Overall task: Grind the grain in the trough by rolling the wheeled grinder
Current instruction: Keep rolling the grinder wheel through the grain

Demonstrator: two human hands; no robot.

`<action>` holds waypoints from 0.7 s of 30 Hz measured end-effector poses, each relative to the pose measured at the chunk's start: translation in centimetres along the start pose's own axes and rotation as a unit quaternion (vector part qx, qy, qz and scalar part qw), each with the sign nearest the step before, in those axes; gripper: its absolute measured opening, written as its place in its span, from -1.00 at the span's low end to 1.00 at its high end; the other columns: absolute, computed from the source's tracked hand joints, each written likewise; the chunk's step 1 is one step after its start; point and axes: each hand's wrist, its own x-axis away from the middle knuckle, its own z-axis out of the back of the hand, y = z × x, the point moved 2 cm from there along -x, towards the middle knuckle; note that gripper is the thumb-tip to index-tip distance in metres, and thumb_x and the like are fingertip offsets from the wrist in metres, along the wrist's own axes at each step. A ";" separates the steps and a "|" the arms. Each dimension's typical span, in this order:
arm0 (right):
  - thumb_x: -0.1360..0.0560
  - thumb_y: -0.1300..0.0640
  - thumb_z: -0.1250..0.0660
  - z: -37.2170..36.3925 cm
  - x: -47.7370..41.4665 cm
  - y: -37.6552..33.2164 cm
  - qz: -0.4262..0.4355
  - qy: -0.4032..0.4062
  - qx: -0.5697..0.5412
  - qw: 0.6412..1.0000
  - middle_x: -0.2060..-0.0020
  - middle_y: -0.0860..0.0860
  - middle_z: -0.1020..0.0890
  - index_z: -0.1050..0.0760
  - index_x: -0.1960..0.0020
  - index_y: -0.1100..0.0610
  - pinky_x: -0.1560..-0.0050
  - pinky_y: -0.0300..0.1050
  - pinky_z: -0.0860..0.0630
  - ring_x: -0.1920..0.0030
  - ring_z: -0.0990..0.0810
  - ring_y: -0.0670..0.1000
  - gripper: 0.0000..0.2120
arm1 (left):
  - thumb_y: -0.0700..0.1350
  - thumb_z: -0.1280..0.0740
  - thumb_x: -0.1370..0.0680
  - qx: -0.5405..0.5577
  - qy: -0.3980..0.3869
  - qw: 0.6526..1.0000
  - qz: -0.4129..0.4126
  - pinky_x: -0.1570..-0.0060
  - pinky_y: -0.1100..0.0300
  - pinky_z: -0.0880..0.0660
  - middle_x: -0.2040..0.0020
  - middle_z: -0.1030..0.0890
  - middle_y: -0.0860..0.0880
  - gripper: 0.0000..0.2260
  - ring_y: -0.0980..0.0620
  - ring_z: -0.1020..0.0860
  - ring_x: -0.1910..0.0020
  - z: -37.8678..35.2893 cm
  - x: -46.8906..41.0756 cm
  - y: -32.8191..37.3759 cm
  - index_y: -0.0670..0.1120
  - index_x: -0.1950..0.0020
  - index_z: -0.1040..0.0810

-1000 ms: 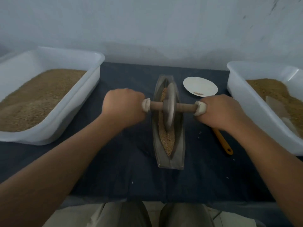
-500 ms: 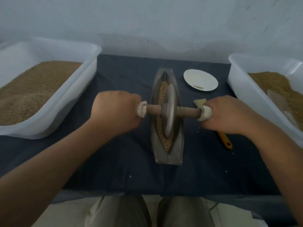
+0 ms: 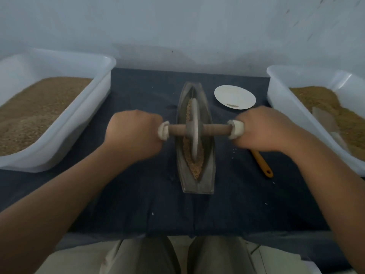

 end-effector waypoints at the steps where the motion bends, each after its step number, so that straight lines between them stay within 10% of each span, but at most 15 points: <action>1: -0.21 -0.36 -0.15 0.2 0.9 -0.1 0.011 -0.018 -0.012 1.000 0.35 -0.30 -0.60 -0.53 0.18 -0.21 0.44 -0.08 -0.48 0.43 -0.54 -0.14 -0.65 | 0.17 -0.34 -0.52 0.005 0.020 1.000 -0.007 0.44 0.28 -0.13 0.49 -0.32 0.13 -0.59 0.08 -0.27 0.56 0.4 1.0 -0.1 0.09 0.38 -0.20; 11: -0.39 0.02 -0.35 -0.1 -6.2 -0.1 -0.037 0.140 0.040 0.989 0.50 -0.06 -0.44 -0.31 0.39 0.02 0.44 -0.18 -0.28 0.48 -0.40 -0.01 -0.73 | 0.10 -0.23 -0.43 0.023 -0.040 0.997 0.062 0.33 0.16 -0.37 0.39 -0.47 0.05 -0.76 -0.08 -0.48 0.40 -2.5 -7.9 -0.4 0.00 0.36 -0.43; 18: -0.27 -0.29 -0.31 -0.2 -0.3 0.2 -0.029 -0.073 -0.043 0.996 0.36 -0.11 -0.62 -0.56 0.22 -0.13 0.40 -0.10 -0.43 0.36 -0.59 -0.10 -0.74 | 0.19 -0.23 -0.49 -0.001 0.008 1.000 -0.014 0.43 0.25 -0.19 0.46 -0.34 0.12 -0.68 0.05 -0.35 0.51 -0.1 -1.8 0.1 0.07 0.36 -0.29; 21: -0.24 -0.35 -0.24 -0.1 1.2 -0.2 -0.008 -0.040 -0.053 0.998 0.30 -0.27 -0.62 -0.53 0.16 -0.28 0.39 -0.11 -0.44 0.34 -0.57 -0.14 -0.74 | 0.24 -0.19 -0.46 0.004 0.055 0.998 -0.027 0.45 0.32 -0.09 0.51 -0.25 0.14 -0.67 0.13 -0.23 0.58 0.1 -0.2 -0.2 0.10 0.38 -0.22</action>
